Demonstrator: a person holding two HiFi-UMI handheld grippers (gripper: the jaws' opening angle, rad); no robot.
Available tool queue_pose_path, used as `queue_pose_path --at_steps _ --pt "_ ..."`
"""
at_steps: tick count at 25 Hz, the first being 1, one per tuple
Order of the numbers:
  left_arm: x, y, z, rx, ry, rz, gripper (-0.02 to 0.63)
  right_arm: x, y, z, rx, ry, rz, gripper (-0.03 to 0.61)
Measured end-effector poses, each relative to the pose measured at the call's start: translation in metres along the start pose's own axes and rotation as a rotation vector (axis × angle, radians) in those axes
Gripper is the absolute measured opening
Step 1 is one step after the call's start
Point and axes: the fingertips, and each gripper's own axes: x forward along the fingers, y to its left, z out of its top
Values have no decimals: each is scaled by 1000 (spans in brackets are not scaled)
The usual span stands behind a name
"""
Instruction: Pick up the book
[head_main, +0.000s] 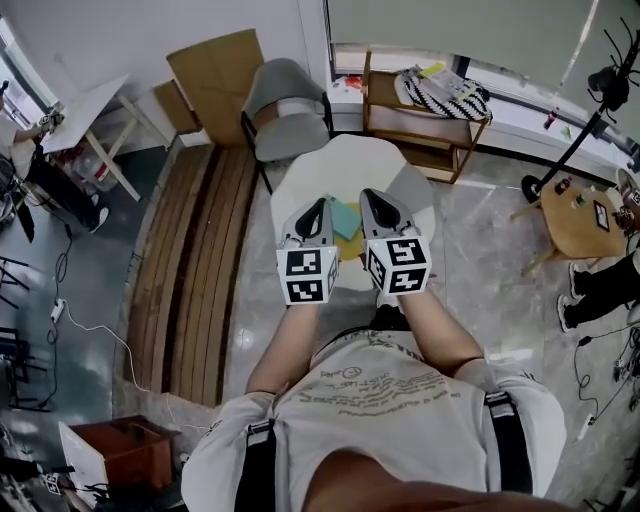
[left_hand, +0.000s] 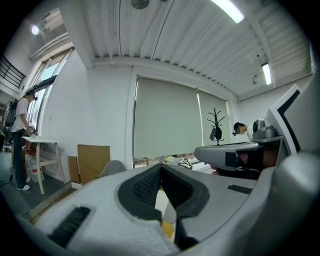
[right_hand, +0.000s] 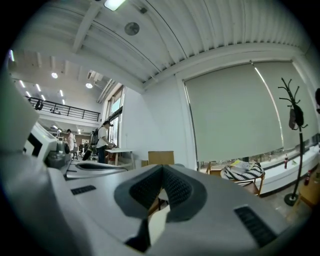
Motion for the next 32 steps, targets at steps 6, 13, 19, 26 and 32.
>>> queue_pose_path --at_steps 6,13,19,26,32 --pt "33 -8 -6 3 18 -10 14 17 -33 -10 34 17 -13 28" --pt "84 13 15 32 -7 22 14 69 -53 6 23 -8 36 28" --pt "131 23 23 34 13 25 14 110 -75 14 27 -9 62 28" --pt "190 29 23 16 52 40 14 152 -118 14 41 22 80 28" --pt "238 27 23 3 75 51 14 183 -158 13 53 43 87 28"
